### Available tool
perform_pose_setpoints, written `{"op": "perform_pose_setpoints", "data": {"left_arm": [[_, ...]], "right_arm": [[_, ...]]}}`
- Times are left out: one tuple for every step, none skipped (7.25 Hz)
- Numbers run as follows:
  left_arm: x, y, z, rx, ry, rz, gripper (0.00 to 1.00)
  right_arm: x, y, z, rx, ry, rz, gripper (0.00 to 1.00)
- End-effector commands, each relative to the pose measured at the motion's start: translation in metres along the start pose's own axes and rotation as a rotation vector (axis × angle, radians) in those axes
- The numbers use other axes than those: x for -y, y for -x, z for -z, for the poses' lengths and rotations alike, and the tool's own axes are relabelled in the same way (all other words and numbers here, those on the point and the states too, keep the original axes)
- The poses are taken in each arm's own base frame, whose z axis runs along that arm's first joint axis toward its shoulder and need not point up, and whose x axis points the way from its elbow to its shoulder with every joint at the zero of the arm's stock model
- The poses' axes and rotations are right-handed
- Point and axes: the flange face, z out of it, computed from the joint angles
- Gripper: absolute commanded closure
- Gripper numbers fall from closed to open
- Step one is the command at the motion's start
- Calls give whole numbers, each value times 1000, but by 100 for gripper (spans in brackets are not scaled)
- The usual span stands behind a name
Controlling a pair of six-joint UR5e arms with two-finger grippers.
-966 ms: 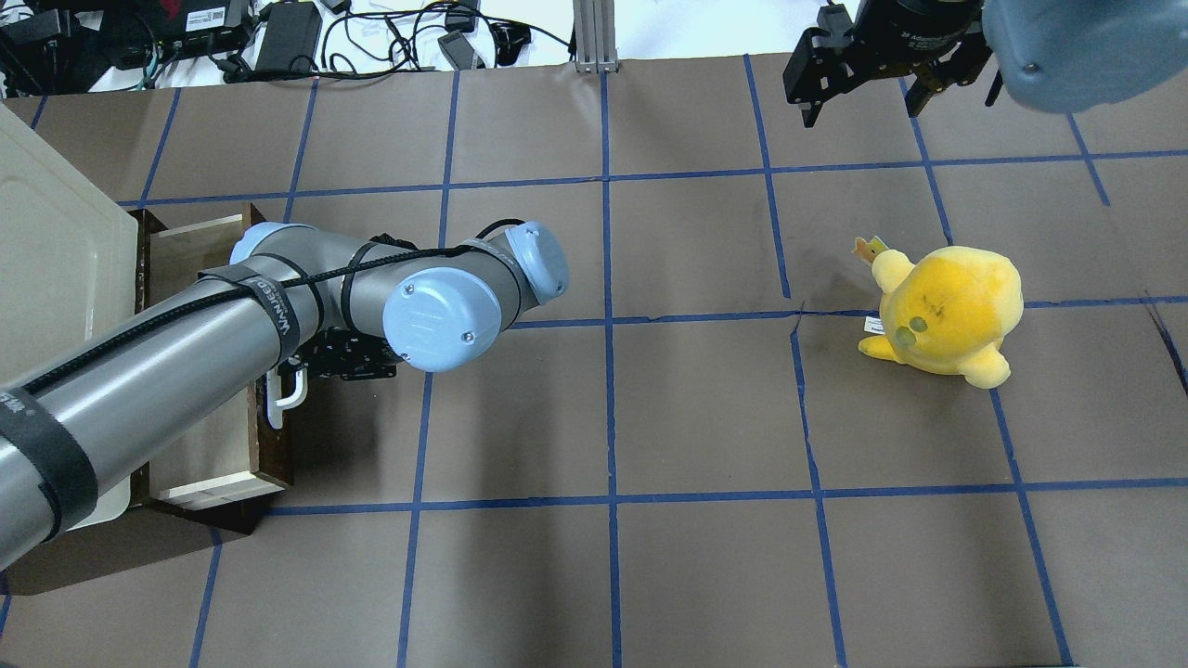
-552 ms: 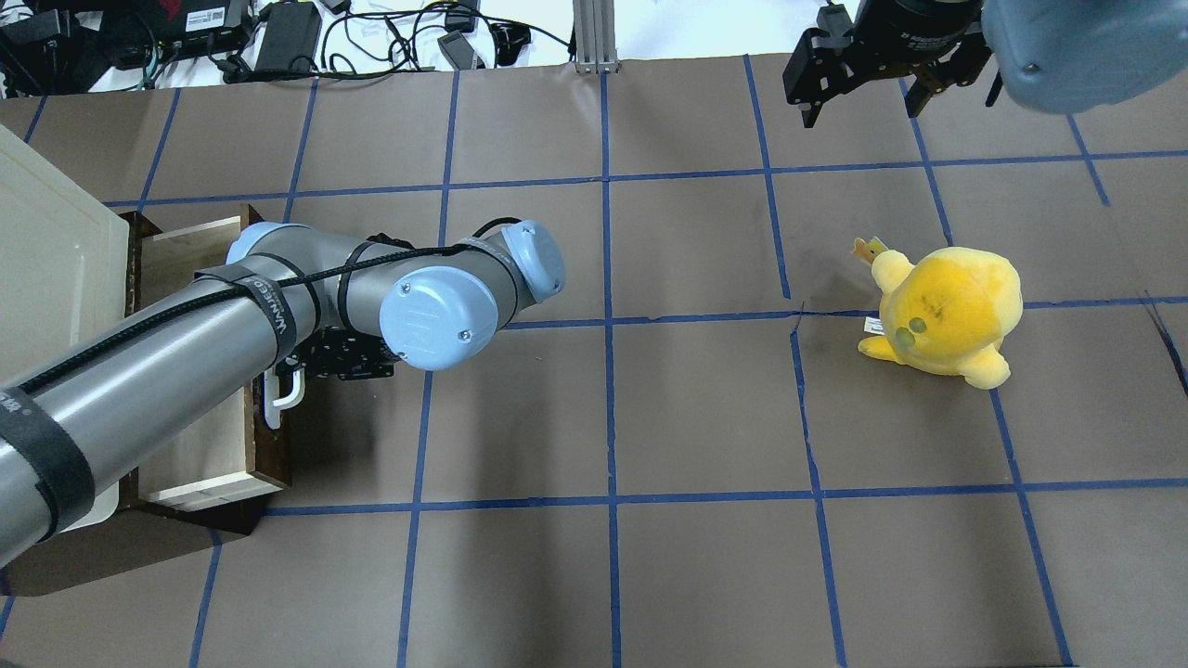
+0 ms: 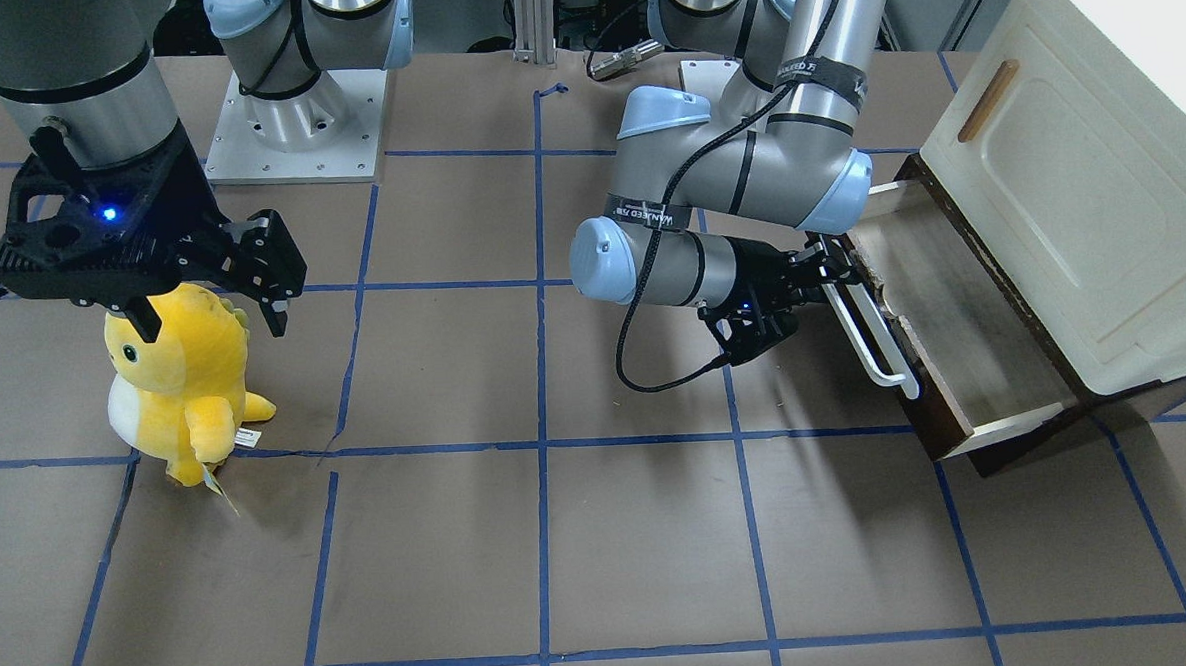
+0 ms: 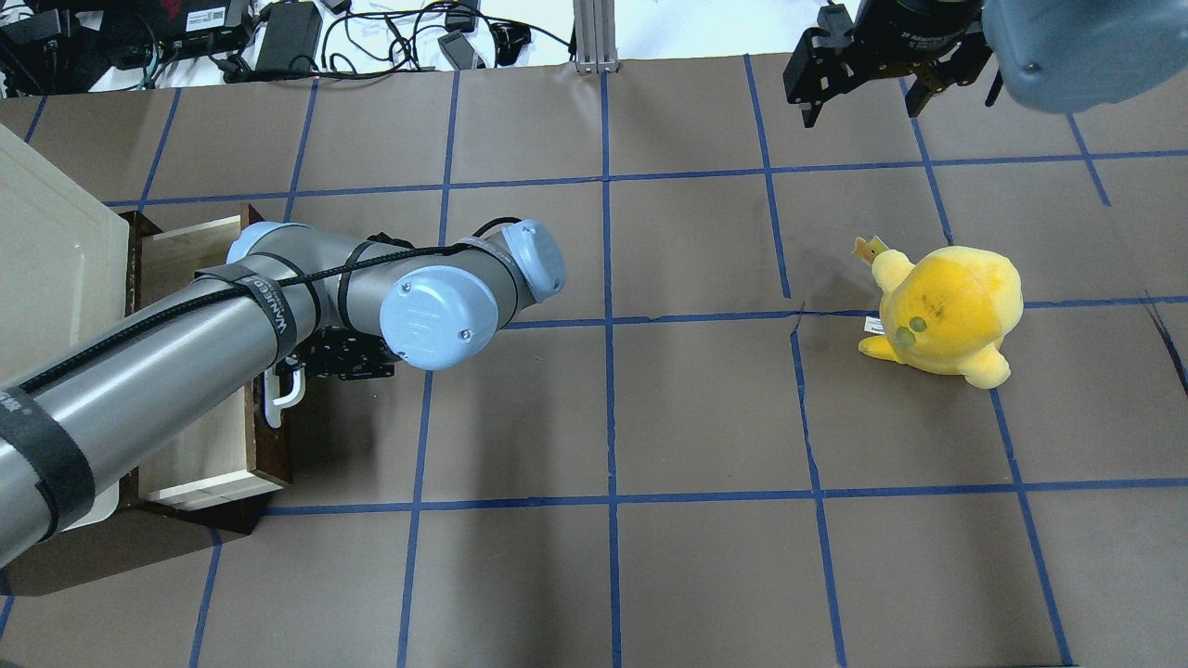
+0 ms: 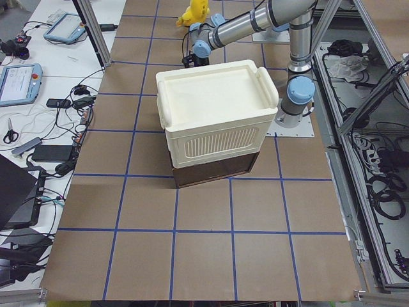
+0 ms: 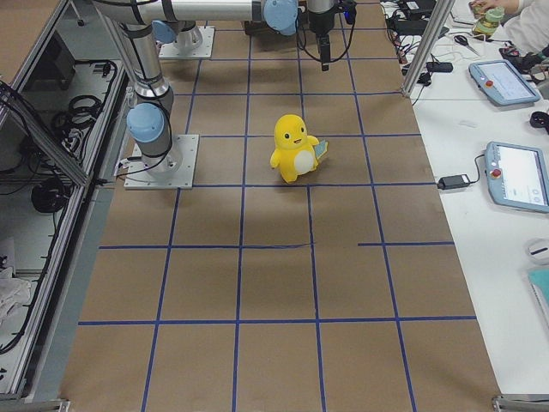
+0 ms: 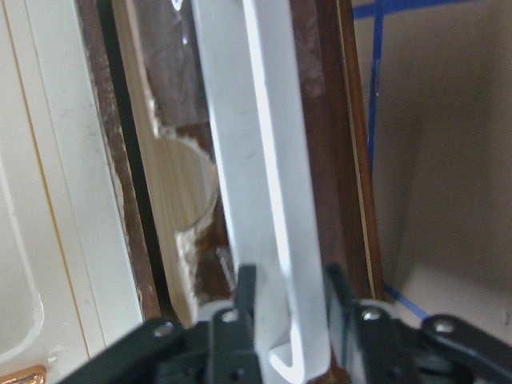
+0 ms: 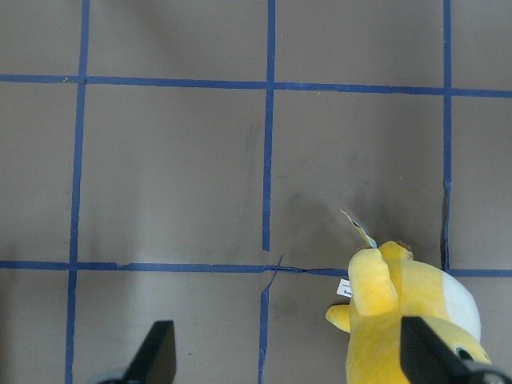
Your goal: Pull drawer sideways
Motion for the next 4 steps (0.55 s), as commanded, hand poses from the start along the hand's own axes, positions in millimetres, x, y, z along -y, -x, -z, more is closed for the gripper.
{"op": "perform_pose_setpoints", "data": {"left_arm": [[-3, 35, 52, -85, -67, -39, 0], [5, 62, 66, -151, -68, -71, 0], [15, 98, 71, -229, -47, -60, 0], [20, 136, 70, -331, 0, -26, 0]], "right_arm": [[0, 0, 0, 0, 0, 0, 0], [0, 0, 0, 0, 0, 0, 0], [0, 0, 0, 0, 0, 0, 0], [0, 0, 0, 0, 0, 0, 0]]}}
